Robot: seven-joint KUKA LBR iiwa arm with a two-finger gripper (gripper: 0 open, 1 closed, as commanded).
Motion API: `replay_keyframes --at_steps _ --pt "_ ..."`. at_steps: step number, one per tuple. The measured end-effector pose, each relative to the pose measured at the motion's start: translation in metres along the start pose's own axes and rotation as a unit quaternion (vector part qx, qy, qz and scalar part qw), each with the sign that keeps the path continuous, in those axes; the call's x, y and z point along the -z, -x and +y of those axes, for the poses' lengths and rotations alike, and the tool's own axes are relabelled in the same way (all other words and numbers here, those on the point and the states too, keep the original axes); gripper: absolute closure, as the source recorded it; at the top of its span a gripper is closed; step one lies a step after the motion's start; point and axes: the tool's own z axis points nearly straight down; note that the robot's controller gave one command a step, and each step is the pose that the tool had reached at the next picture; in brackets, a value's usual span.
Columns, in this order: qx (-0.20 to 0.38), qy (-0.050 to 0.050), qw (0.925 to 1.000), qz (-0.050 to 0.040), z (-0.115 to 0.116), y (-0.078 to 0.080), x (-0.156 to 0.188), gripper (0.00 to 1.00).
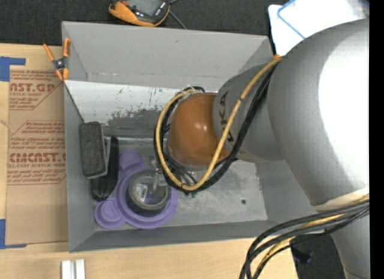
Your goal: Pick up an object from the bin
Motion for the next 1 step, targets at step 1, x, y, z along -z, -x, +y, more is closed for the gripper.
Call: replay_keyframes --at_steps 1 --pt "-0.027 0.000 0.9996 0.0028 -0.0013 -0.0005 0.0009 1.00"
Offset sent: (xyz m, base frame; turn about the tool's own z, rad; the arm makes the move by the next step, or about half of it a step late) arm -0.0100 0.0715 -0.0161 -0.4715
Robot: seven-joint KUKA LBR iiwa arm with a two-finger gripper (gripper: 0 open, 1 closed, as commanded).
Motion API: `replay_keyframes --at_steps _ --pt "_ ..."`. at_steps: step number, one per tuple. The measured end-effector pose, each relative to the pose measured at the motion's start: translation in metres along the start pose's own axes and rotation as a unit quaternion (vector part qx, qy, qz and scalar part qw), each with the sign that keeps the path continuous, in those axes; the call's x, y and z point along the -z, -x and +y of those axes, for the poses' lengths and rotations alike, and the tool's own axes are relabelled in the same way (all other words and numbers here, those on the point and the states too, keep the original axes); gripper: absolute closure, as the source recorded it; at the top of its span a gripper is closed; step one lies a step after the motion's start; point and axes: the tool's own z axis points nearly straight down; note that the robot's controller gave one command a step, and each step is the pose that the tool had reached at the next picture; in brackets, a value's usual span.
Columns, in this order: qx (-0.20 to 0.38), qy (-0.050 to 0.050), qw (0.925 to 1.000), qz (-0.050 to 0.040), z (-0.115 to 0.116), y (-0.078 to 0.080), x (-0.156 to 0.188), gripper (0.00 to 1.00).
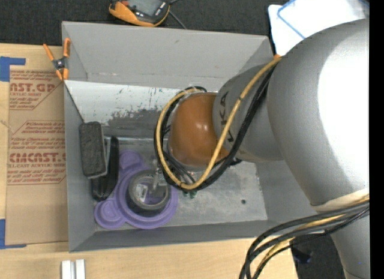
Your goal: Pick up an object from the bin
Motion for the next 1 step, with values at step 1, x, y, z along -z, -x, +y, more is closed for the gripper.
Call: replay_keyframes --at_steps 1 --pt "0.238 -0.002 0.9711 -0.0018 0.0651 -0.0075 -0.0117 1.00"
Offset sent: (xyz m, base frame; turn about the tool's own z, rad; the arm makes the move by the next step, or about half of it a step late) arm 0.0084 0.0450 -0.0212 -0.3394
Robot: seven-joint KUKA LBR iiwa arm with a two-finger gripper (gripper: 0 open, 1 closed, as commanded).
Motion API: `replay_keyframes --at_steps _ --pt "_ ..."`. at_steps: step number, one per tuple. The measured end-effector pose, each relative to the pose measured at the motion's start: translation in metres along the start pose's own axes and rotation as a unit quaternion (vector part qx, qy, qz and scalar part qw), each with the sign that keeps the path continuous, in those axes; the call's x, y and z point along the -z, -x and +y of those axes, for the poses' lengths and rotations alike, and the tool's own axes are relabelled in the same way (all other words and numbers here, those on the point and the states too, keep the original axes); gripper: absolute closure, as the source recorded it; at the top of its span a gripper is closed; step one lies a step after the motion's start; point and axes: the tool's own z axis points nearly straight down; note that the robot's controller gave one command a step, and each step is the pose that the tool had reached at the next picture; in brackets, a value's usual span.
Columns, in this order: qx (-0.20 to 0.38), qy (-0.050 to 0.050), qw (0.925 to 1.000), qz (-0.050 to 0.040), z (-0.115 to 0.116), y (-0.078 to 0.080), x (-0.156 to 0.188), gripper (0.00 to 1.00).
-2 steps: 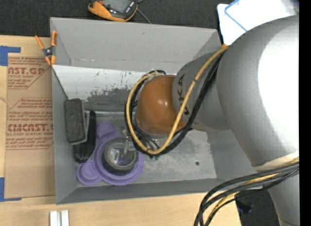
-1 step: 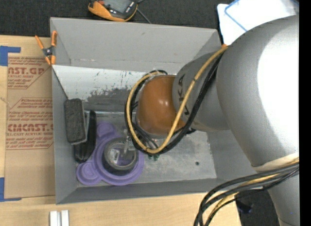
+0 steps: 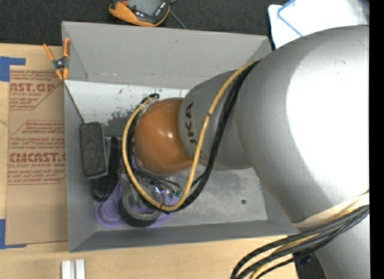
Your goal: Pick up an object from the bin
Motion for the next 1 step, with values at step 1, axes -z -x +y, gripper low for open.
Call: replay_keyframes --at_steps 1 --pt "-0.071 0.004 0.9975 -0.0028 -0.0204 0.0076 -0.0037 1.00"
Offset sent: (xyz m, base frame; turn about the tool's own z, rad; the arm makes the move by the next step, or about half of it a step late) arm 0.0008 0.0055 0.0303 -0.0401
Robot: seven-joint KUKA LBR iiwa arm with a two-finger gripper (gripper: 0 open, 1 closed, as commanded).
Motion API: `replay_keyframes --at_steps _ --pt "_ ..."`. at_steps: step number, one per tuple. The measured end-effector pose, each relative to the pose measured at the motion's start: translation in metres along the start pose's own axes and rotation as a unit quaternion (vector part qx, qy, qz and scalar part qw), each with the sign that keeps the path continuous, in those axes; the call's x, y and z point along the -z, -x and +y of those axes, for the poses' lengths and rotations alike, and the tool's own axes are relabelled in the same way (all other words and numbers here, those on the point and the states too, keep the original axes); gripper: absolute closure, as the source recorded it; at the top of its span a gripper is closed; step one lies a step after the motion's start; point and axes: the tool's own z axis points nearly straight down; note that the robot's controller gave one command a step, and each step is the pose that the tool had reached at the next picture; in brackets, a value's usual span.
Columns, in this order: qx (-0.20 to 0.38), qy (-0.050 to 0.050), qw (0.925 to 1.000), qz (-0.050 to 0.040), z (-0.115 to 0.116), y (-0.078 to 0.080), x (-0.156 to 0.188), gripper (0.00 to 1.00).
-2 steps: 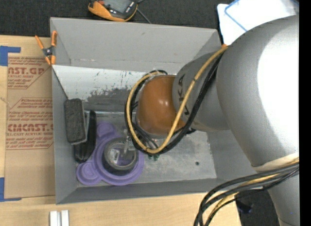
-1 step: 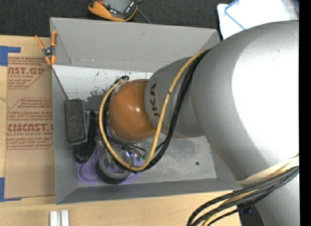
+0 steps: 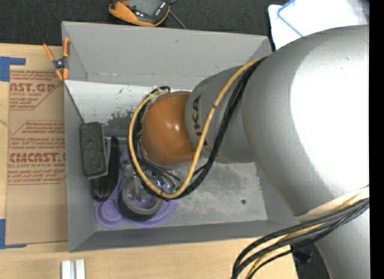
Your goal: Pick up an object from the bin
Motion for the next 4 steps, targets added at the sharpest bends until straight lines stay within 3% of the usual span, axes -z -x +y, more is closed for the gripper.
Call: replay_keyframes --at_steps 1,2,3,4 --pt "0.090 -0.006 0.9959 0.0054 0.024 -0.004 0.033 1.00" --pt "0.022 -0.001 0.9997 -0.0027 0.013 0.015 0.002 1.00" --pt "0.083 -0.004 0.9966 0.0016 0.013 0.001 0.057 1.00" --pt "0.075 -0.003 0.9972 0.0016 0.012 0.002 0.055 1.00"
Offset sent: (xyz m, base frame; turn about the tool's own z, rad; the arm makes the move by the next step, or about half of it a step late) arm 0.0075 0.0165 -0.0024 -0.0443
